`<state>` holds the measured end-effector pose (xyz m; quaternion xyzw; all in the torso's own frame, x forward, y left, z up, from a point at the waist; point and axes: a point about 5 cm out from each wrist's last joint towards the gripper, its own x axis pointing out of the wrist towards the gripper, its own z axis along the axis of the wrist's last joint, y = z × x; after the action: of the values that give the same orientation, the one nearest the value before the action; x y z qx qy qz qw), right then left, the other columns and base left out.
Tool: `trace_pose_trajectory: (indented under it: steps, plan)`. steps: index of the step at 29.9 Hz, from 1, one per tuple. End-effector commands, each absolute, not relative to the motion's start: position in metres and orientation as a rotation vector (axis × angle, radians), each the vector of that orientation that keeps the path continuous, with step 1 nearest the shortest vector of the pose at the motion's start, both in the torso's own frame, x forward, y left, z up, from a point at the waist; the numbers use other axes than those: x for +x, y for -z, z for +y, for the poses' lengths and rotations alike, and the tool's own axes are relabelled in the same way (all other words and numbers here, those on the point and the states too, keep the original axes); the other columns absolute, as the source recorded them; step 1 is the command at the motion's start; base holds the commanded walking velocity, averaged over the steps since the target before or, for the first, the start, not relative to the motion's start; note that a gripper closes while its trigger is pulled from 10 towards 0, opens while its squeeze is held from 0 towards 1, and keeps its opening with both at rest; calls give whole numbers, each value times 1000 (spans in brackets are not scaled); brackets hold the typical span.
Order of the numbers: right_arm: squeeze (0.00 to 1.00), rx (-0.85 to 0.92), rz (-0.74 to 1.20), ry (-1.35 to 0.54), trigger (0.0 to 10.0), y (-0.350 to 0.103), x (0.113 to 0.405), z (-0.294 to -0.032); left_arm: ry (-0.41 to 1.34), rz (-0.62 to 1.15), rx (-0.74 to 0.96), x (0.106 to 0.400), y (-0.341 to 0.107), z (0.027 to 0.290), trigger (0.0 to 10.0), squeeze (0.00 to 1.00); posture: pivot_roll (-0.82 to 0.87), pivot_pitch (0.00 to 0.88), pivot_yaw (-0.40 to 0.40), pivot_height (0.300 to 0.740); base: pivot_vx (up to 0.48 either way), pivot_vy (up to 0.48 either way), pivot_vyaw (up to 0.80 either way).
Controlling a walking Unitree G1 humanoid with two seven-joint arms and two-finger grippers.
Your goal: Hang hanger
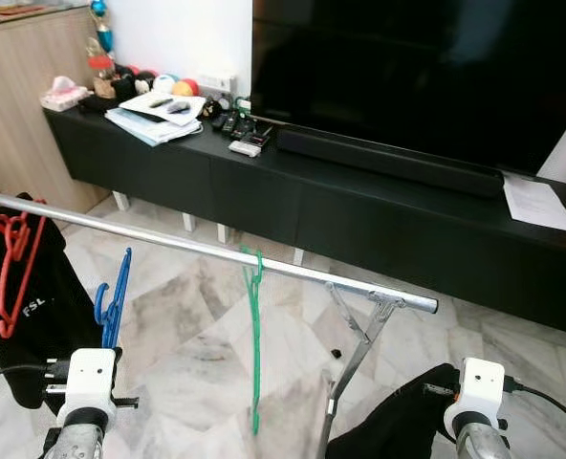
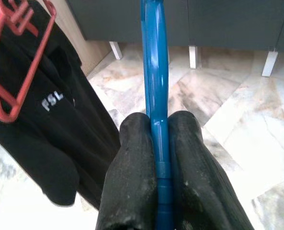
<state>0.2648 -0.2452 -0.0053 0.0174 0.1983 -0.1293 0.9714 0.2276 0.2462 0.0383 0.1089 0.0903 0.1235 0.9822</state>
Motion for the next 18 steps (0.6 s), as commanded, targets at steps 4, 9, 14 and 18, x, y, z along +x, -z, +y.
trace_pose_trajectory:
  steps: [4, 9, 14, 18]
  plan:
    - [0, 44, 372, 292, 10000, 4, 262, -250, -251, 197, 199, 226, -37, 243, 10000, 0, 96, 0, -28, 740, 0, 0, 0]
    - [0, 27, 371, 279, 10000, 4, 262, -249, -248, 209, 196, 225, -36, 241, 10000, 0, 95, 0, -26, 740, 0, 0, 0]
    - [0, 7, 375, 277, 10000, 5, 261, -248, -250, 214, 189, 224, -36, 240, 10000, 0, 94, 0, -27, 740, 0, 155, 109]
    - [0, 25, 381, 289, 10000, 7, 259, -249, -242, 209, 182, 226, -37, 238, 10000, 0, 91, 0, -24, 740, 0, 257, 136]
